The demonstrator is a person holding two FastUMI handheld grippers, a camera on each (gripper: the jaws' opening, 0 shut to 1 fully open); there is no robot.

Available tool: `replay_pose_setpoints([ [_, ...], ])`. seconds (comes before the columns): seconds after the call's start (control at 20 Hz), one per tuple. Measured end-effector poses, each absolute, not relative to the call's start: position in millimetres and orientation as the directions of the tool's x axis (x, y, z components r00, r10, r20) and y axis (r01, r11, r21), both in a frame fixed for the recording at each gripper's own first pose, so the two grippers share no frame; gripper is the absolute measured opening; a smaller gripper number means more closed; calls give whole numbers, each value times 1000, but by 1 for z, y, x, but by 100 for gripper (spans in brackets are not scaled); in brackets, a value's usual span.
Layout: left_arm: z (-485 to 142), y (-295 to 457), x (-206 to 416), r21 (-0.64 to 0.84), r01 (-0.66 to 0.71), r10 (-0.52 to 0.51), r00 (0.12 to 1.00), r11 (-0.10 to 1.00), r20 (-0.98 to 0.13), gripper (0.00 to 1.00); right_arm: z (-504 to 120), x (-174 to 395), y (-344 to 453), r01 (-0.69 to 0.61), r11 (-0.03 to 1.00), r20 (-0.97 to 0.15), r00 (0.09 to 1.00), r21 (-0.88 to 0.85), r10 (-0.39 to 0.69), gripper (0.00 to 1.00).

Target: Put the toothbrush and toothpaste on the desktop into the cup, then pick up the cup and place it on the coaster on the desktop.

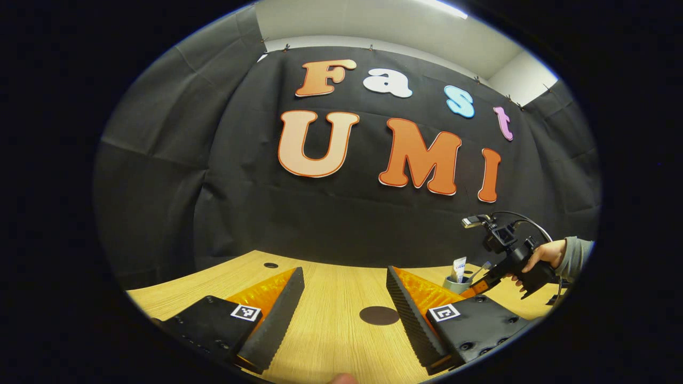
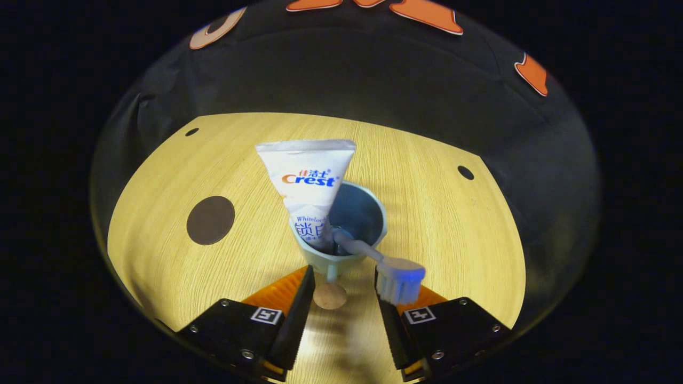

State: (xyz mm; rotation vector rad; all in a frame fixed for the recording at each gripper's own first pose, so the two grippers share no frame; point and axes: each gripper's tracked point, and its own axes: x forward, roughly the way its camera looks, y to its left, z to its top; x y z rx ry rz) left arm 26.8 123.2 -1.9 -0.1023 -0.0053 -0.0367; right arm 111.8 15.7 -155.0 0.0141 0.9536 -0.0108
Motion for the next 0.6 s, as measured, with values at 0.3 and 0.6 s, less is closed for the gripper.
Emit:
replay_pose_setpoints([
  [0.3,7,123,19,-68,34,-32,999,997,36,100,-155,112,20,56,994,-804,593,91,41,27],
  [0.6,8,117,16,-25,32,-31,999,999,36,100,-152,113,20,66,995,-771,637,76,17,23],
])
